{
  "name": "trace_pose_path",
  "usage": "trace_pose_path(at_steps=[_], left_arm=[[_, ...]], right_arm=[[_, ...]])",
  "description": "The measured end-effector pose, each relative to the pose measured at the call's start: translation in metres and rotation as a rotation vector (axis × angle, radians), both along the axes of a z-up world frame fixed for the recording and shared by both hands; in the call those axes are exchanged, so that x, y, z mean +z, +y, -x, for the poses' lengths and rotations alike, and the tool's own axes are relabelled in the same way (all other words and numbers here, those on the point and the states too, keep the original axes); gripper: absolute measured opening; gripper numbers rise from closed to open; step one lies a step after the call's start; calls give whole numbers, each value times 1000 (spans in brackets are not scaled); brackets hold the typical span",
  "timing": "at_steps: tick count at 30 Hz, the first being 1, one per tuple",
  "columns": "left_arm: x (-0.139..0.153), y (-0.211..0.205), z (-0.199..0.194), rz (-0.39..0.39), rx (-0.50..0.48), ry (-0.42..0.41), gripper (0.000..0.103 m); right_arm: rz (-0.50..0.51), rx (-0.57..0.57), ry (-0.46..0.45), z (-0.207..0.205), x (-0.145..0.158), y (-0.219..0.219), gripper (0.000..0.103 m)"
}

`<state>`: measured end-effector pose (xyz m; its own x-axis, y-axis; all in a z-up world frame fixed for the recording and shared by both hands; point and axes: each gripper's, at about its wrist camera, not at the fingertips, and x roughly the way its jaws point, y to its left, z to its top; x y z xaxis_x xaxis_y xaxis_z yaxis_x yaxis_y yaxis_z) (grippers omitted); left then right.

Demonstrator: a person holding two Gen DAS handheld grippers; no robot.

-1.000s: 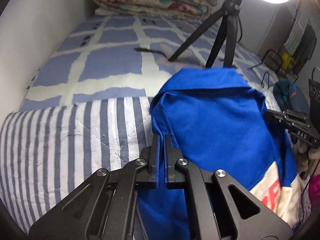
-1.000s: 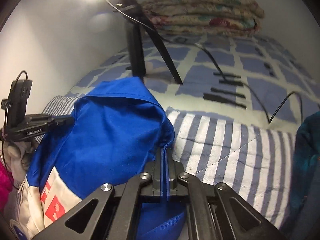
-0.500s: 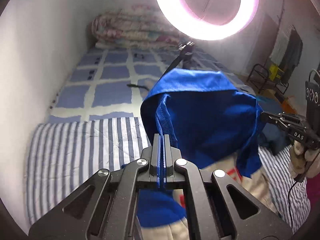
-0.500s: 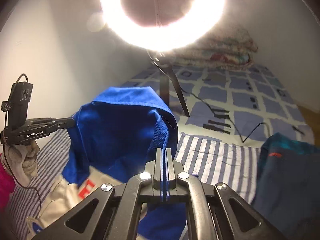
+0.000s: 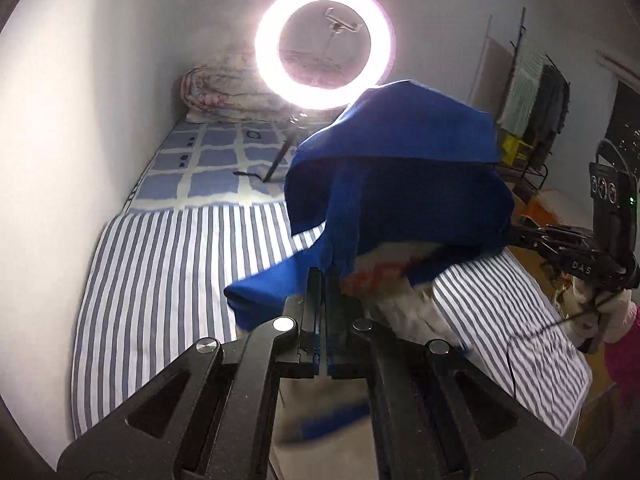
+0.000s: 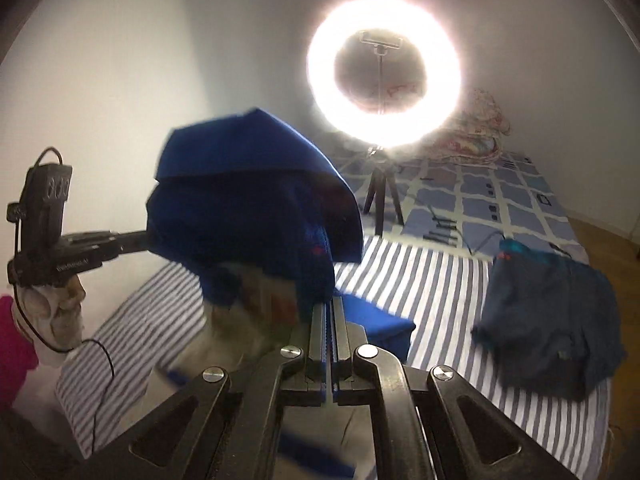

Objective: Fold large clothes

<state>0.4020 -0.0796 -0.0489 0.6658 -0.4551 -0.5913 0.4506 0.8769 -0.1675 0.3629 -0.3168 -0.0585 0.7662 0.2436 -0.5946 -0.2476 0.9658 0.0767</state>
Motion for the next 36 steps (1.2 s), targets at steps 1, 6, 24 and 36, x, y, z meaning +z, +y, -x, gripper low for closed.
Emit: trace_pose_path(at_steps=[1,6,24,36], left_arm=[[-2,1,11,-2,-2,-1,0],[-23,5,72,-26,-10,9,0],[-115,37,206,-172,-11,167,0],[23,83,241,111,-1,81,29]], right_arm=[[-2,-4,7,17,-4,1,0],[-25,-12,34,75,-25,4,0],[44,-86,209,215,-97,15,20],[20,-47,-25,311,43,46,45]])
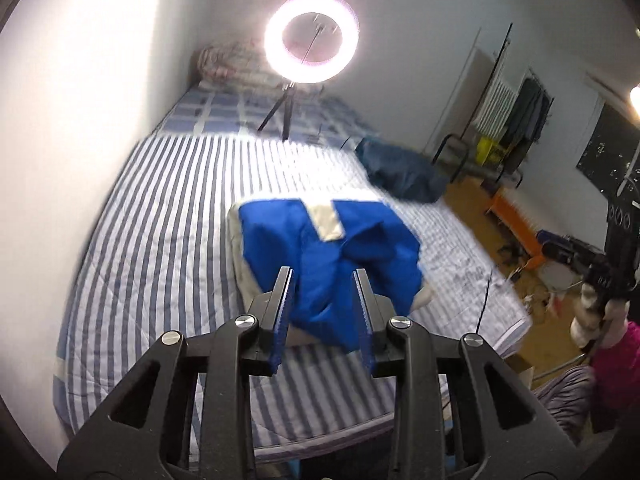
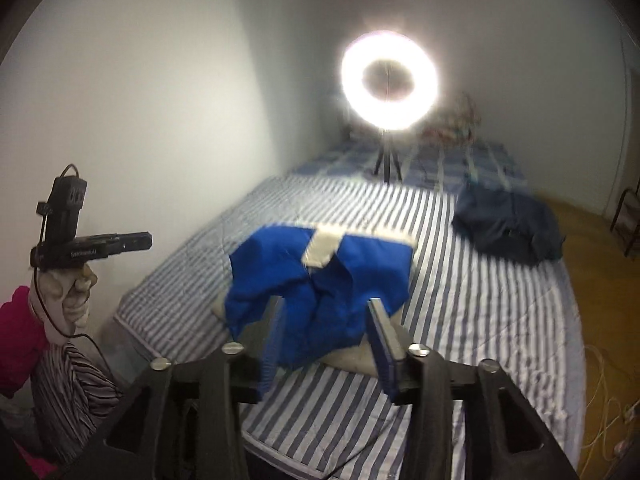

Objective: Fold large clothes

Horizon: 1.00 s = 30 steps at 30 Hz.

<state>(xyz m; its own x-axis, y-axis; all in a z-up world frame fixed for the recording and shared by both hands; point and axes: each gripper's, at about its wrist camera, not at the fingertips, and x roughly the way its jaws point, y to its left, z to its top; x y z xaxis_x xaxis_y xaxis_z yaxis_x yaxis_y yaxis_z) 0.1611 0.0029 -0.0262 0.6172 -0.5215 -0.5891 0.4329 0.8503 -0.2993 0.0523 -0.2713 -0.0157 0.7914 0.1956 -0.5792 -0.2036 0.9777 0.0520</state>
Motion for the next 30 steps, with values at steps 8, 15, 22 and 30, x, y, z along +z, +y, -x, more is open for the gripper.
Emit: trace_pose_path(at_steps=[8,15,22,30], left_arm=[[81,22,7,127,26,1,37],[105,18,7,96,33,-37,62],[7,16,-70,202,93,192,61],[-97,6,-146,255,167,432,61]], right_arm=[[45,17,-101,24,64,11,46],[42,39,-159,29,96,16,65],[-98,-13,19,-38,9,-8,65],[-452,-170,282,-134,-117,-81,66]])
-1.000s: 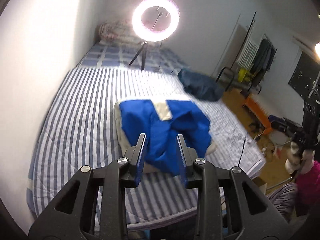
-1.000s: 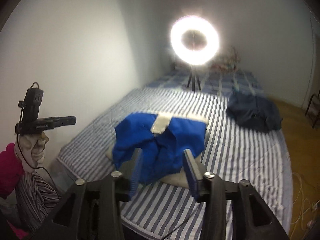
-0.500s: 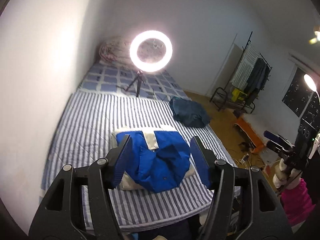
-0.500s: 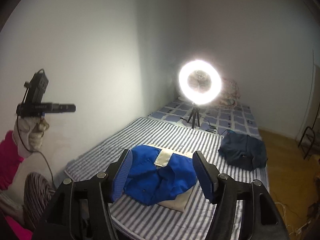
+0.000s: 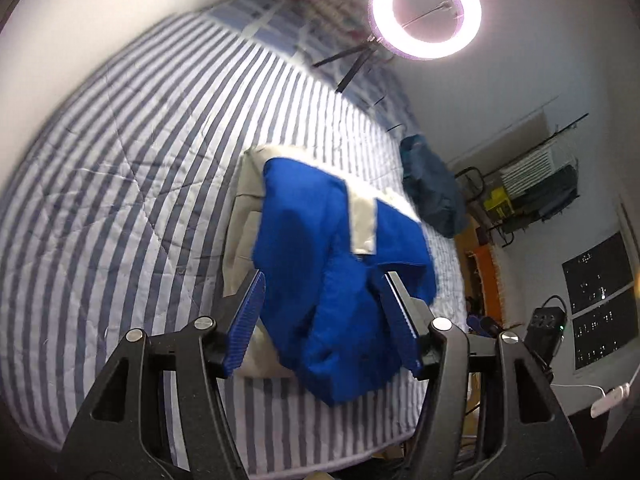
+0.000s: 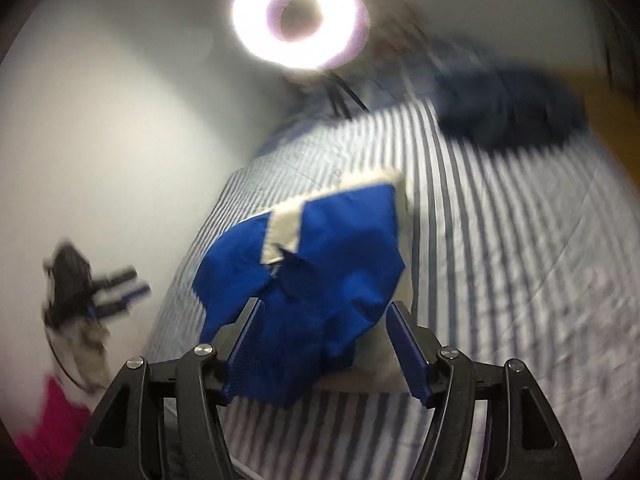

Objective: Fold large clothes

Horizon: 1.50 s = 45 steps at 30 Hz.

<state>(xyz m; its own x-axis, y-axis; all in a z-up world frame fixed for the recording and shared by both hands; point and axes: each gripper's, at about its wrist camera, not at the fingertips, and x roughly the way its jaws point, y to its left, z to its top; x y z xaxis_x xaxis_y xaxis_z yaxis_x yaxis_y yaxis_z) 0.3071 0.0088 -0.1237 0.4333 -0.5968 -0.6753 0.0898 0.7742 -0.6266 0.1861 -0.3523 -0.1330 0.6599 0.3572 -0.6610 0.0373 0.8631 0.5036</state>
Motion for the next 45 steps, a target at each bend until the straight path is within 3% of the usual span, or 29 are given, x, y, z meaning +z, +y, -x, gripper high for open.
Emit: trace_pose_path(at_steps=[2,6,8,11,12,13,15,19,20,21,23,24,28,31,34,36,41,43,45], left_arm=[[-16,-4,-15,-3,6,22,61],[-59,-3,-43,56,78,139,61],[-72,0,-52,85,108,175,61],[-79,-3,-60,119,107,181,61],[-80,-5,-62,122,106,179,58],[-82,-7,-64,129,103,179,46],[-88,-11,-65,157,92,205,31],[-93,-20,-64,154,85,214,28],[-92,-19,-64,158,85,214,24],[-91,-19,-64,154,84,211,10],[-85,-21,-61,119,80,188,4],[-82,-22,-59,104,78,176,2],[-64,-24,-46,129,51,161,1],[-65,-26,-35,49,16,160,1],[-102,-31,-37,-46,-8,232,2],[-115,-37,-37,-64,-17,237,3],[-92,-47,-29,-178,-39,184,7],[-74,-48,-21,-247,-19,154,17],[-54,-48,-14,-276,-11,101,17]], right_arm=[[-34,-14,26,-12,-20,-8,66],[-62,3,115,-38,-55,-9,66],[-73,-10,157,-52,-69,-6,61],[-114,-4,142,-57,-70,-4,49],[-118,1,135,-57,-68,-4,42],[-121,7,125,-58,-65,-3,37],[-152,26,107,-57,-63,-4,30],[-237,16,104,-56,-70,-13,31],[-248,13,114,-58,-73,-14,33],[-253,9,123,-60,-76,-14,33],[-265,4,142,-62,-83,-15,20],[-256,4,152,-63,-84,-14,0],[-257,12,129,-57,-60,-11,0],[-228,68,99,-41,-41,-9,0],[-139,74,175,-40,-61,-7,0],[-93,74,278,-46,-94,-4,0],[21,121,274,-54,-88,7,1],[55,100,279,-53,-75,1,20],[106,71,229,-49,-54,-4,24]])
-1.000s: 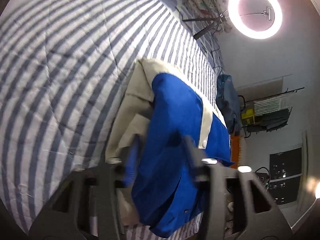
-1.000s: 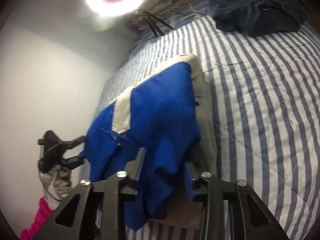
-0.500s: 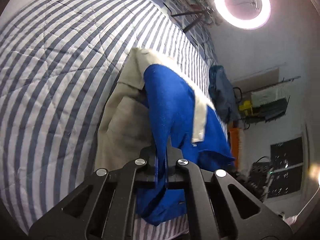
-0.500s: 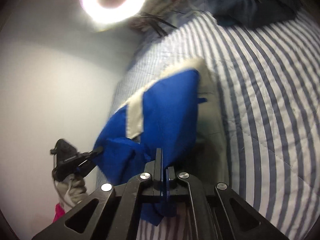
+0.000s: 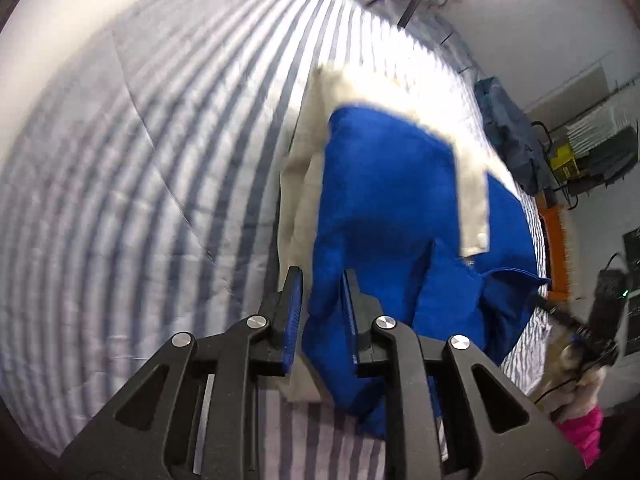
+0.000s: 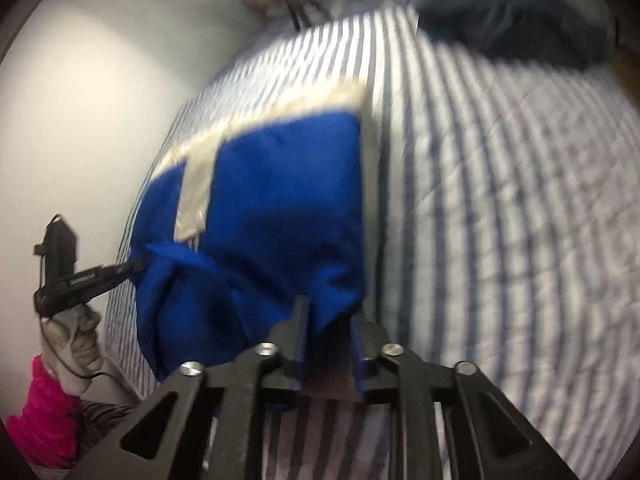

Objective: Fold large clothes

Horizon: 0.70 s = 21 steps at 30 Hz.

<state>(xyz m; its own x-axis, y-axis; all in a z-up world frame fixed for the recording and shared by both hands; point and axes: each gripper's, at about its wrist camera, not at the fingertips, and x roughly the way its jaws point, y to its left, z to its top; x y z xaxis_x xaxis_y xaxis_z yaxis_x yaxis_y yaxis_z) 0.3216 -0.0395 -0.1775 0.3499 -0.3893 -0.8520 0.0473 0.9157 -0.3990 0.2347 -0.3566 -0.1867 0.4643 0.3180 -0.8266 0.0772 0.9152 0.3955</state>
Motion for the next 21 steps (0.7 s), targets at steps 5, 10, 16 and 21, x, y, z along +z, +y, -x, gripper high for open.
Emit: trace_pose_path(at_steps=[5,10,16,21], left_arm=[[45,-13,-12,-3,2,-159,17],[34,-48,-46,-37,-76,-209,17],[-30,-39,-76,-64,-55,-88,17],[-37,-37,-77,-64,-86,-91,16]], right_arm=[[60,-17,-171,-5,41,5,24],[142,83,-274,-45,43,44,24],[169,94,-208,-71,16,42,22],[190,120,-106,-81,-22,42,18]])
